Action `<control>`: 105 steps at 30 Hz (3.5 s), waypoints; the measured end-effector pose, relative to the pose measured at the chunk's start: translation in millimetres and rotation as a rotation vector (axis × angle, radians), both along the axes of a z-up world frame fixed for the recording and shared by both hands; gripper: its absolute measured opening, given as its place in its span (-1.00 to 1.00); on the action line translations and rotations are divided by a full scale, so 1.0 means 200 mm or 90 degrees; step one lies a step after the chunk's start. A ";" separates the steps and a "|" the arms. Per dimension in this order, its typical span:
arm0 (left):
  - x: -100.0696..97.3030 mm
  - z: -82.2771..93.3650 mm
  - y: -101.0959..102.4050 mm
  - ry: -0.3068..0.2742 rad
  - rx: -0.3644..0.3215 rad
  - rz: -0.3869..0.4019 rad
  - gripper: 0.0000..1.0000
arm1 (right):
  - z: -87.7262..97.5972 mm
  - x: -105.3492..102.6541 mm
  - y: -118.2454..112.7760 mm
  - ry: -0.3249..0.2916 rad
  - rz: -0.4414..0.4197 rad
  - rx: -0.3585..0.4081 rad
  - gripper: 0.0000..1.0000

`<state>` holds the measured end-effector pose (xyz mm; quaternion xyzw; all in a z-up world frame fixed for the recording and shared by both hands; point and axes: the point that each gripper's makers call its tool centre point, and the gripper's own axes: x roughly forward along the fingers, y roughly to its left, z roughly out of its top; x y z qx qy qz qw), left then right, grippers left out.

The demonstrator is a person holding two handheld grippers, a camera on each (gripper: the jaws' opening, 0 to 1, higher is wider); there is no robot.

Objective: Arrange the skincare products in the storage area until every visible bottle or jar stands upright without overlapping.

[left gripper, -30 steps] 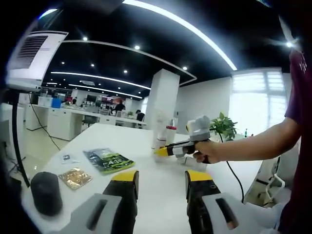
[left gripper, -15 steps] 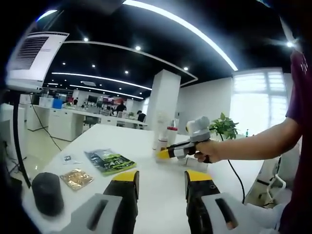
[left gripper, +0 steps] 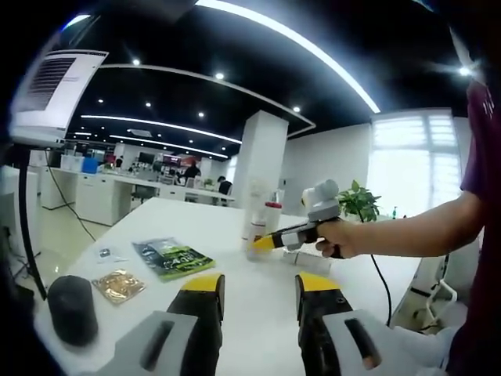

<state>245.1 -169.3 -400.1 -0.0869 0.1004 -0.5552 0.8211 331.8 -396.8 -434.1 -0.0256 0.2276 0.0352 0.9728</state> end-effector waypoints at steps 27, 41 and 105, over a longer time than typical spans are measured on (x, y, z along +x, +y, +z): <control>0.03 -0.01 0.05 0.005 -0.005 0.013 -0.27 | 0.02 0.03 -0.01 -0.021 -0.188 0.002 -0.60; 0.03 -0.01 0.05 0.006 -0.001 0.011 -0.27 | 0.01 0.04 -0.07 -0.029 -0.215 0.008 -0.60; -0.08 -0.05 0.00 0.024 0.000 -0.029 -0.28 | -0.17 -0.52 -0.18 0.154 -0.099 -0.050 -0.57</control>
